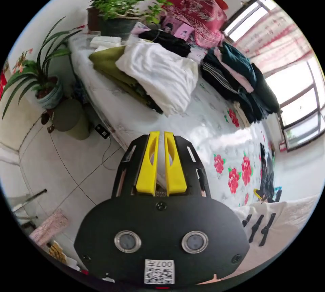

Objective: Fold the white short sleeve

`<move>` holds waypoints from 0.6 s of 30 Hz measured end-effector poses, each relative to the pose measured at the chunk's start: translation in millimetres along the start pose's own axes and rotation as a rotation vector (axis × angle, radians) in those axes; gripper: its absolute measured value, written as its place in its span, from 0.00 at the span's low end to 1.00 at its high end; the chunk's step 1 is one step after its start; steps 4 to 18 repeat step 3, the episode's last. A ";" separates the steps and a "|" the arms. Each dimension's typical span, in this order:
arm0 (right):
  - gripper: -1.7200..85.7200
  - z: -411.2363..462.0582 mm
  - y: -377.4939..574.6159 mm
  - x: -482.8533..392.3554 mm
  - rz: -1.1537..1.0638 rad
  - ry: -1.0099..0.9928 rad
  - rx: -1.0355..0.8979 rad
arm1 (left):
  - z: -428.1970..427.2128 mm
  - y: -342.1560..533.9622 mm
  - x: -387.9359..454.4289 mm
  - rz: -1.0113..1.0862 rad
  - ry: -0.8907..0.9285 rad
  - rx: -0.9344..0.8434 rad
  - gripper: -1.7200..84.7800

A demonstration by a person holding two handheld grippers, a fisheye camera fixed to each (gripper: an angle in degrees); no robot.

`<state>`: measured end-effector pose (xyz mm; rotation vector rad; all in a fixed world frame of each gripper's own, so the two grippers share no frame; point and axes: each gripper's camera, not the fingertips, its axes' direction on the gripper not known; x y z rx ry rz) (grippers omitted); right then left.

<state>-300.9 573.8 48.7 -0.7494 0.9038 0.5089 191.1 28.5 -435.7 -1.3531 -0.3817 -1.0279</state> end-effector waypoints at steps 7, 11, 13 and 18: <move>0.08 -21.3 22.9 55.8 0.102 0.133 0.068 | 42.9 32.6 84.4 0.159 0.033 -0.088 0.03; 0.08 -21.3 22.9 55.8 0.102 0.133 0.068 | 42.9 32.6 84.4 0.159 0.033 -0.088 0.03; 0.08 -21.3 22.9 55.8 0.102 0.133 0.068 | 42.9 32.6 84.4 0.159 0.033 -0.088 0.03; 0.08 -21.3 22.9 55.8 0.102 0.133 0.068 | 42.9 32.6 84.4 0.159 0.033 -0.088 0.03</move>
